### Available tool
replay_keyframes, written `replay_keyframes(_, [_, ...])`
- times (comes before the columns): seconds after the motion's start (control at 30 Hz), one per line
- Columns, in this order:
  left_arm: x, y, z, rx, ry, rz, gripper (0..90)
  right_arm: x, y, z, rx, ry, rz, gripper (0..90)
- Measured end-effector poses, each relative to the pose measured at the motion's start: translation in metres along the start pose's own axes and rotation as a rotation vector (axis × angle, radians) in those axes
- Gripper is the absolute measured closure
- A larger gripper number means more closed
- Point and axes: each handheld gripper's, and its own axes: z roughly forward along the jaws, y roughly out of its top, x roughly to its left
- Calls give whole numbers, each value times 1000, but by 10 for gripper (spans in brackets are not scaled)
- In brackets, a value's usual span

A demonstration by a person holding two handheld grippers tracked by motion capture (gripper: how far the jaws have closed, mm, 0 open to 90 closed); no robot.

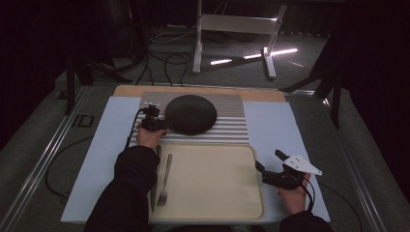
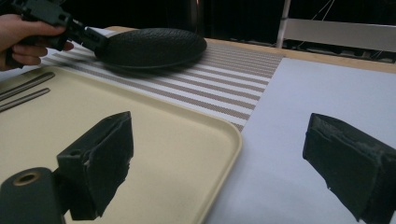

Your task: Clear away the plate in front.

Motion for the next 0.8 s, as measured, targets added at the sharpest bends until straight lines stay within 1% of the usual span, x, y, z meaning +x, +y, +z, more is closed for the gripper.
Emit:
replay_keyframes(0.07, [-2, 3, -1, -27, -40, -34, 429, 0, 0, 0, -1, 0, -3, 87])
replay_keyframes(0.1, [-4, 4, 0, -35, -46, -49, 435, 0, 0, 0, 1, 0, -1, 87])
replay_keyframes(0.17, [-8, 6, 4, -38, -40, -75, 464, 0, 0, 1, 4, -2, -3, 89])
replay_keyframes(0.27, [-13, 7, 11, -29, -39, -117, 472, 0, 0, 1, 13, -7, -1, 89])
replay_keyframes(0.33, [-16, 8, 14, -18, -24, -140, 534, 0, 0, 0, 11, -10, 0, 90])
replay_keyframes(0.37, [-17, 9, 15, -19, -23, -158, 567, 0, 0, 0, 8, -10, 0, 90])
replay_keyframes(0.4, [-17, 9, 16, -23, -26, -192, 615, -1, 0, 0, 9, -12, 1, 90])
replay_keyframes(0.43, [-16, 9, 15, -28, -38, -237, 657, -1, 0, 0, 10, -14, 1, 90])
replay_keyframes(0.47, [-16, 10, 15, -29, -45, -284, 681, -1, 0, -1, 10, -14, 0, 90])
replay_keyframes(0.5, [-15, 10, 15, -24, -41, -317, 706, -1, 0, -1, 10, -15, -1, 90])
replay_keyframes(0.57, [-14, 10, 14, -26, -57, -378, 754, -2, 0, -1, 10, -16, 0, 90])
replay_keyframes(0.63, [-16, 11, 13, -28, -44, -387, 777, -2, 0, -1, 9, -17, 0, 90])
replay_keyframes(0.7, [-18, 10, 12, -35, -49, -411, 792, -2, 0, -2, 9, -20, 1, 90])
replay_keyframes(0.73, [-19, 11, 11, -40, -43, -414, 801, -2, 0, -1, 9, -20, 2, 90])
replay_keyframes(0.8, [-22, 12, 10, -47, -31, -407, 818, -1, 0, -2, 11, -21, 0, 90])
